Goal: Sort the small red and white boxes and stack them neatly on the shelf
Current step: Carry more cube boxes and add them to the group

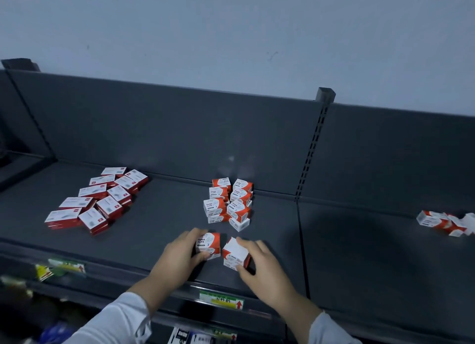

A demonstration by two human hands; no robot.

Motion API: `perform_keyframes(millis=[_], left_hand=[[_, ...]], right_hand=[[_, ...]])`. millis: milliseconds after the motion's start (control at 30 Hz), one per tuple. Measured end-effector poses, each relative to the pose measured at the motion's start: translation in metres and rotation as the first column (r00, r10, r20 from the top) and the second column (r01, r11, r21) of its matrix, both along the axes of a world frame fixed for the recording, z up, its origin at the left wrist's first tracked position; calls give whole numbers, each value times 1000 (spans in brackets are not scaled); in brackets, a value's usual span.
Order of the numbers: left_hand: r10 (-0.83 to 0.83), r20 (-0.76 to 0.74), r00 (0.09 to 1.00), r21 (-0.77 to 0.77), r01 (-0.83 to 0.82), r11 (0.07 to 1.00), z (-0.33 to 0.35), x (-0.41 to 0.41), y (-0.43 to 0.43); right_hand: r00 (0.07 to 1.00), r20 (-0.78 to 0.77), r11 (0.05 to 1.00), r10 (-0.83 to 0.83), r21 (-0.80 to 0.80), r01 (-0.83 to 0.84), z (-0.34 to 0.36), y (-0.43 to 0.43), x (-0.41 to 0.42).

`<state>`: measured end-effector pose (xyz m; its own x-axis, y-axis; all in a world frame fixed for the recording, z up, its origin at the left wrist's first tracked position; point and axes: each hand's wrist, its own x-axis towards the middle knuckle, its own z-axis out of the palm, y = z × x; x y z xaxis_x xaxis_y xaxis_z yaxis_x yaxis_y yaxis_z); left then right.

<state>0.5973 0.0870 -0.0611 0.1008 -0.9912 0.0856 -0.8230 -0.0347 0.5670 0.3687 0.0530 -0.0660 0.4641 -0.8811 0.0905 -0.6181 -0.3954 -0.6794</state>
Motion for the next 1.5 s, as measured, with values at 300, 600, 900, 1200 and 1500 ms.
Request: perform_keyframes(millis=[300,600,900,1200,1500], left_hand=[[-14,8,1000,3,14,1000,2,8,-32],[-134,-51,990,4,134,991,2,29,-73],[-160,-79,984,-19,159,987,4,33,-90],[-172,20,985,-26,173,985,16,39,-97],[-273,-39,961,-260,254,931,46,42,-127]], right_hand=[[1000,-15,999,-10,-45,9,-1,-22,13],[979,-28,979,-201,-48,199,1,-53,33],[949,-42,949,-312,-49,310,-2,-53,48],[957,-78,960,-279,4,280,9,-51,49],[955,-102,959,-279,21,283,43,-52,25]])
